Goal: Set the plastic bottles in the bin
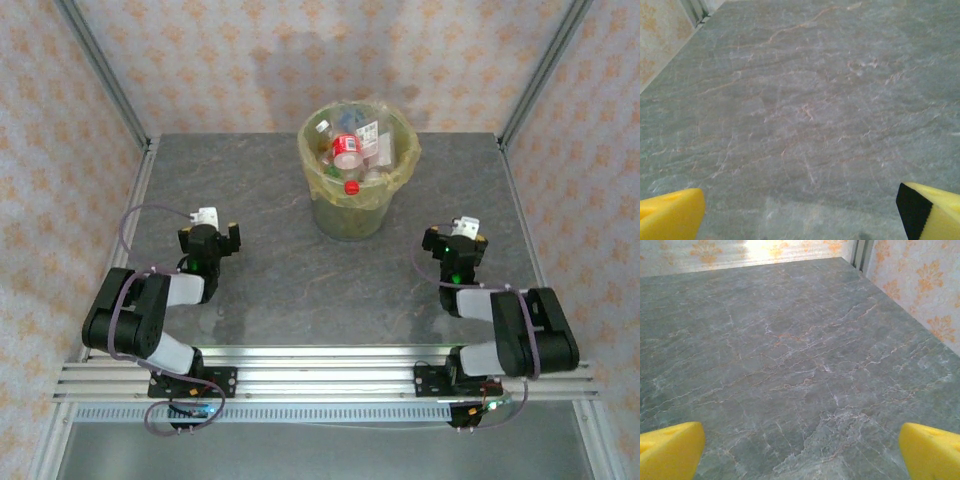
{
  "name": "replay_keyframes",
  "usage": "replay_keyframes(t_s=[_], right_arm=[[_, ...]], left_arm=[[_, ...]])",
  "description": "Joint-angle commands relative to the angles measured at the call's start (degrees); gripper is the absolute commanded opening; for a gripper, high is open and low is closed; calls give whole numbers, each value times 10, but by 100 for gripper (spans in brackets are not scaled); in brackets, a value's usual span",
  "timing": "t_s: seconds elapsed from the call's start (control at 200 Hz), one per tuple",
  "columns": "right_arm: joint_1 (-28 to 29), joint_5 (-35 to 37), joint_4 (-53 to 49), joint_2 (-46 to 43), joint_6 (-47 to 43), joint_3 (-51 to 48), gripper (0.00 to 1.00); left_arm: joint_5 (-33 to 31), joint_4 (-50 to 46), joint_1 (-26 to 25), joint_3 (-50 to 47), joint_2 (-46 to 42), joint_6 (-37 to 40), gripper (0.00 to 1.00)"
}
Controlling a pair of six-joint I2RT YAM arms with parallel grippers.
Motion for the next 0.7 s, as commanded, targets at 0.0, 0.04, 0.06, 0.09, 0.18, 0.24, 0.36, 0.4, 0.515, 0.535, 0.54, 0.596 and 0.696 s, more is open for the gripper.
replay_keyframes(t_s=[0.0,0.04,0.06,0.09,0.18,0.24,0.36,0.4,0.515,0.535,0.54,0.596,0.696], right_arm=[[-7,-41,69,55,14,19,99],[-7,-46,72,69,11,31,99],[-8,-48,53,68,10,41,99],[-8,-45,11,62,11,58,99],[-16,-18,-40,69,35,86,99],[-18,-2,-28,71,41,82,99],[-18,-3,-33,69,40,83,99],[-18,-3,-32,69,41,83,99],[-18,-3,-32,68,41,82,99],[-18,-3,-33,69,41,83,99],[-18,-3,-33,69,40,83,99],[-18,-3,-33,68,41,82,99],[-18,-3,-33,69,41,82,99]], left_arm=[[19,-3,12,20,-4,0,100],[20,1,13,19,-3,0,100],[19,-3,13,20,-4,1,100],[20,0,13,19,-3,1,100],[19,1,13,19,-3,1,100],[19,0,13,19,-3,2,100],[19,0,13,19,-3,1,100],[19,0,13,19,-3,1,100],[19,0,13,19,-3,2,100],[19,0,13,19,-3,1,100],[19,0,13,19,-3,1,100],[19,0,13,19,-3,1,100],[20,-1,13,20,-3,2,100]])
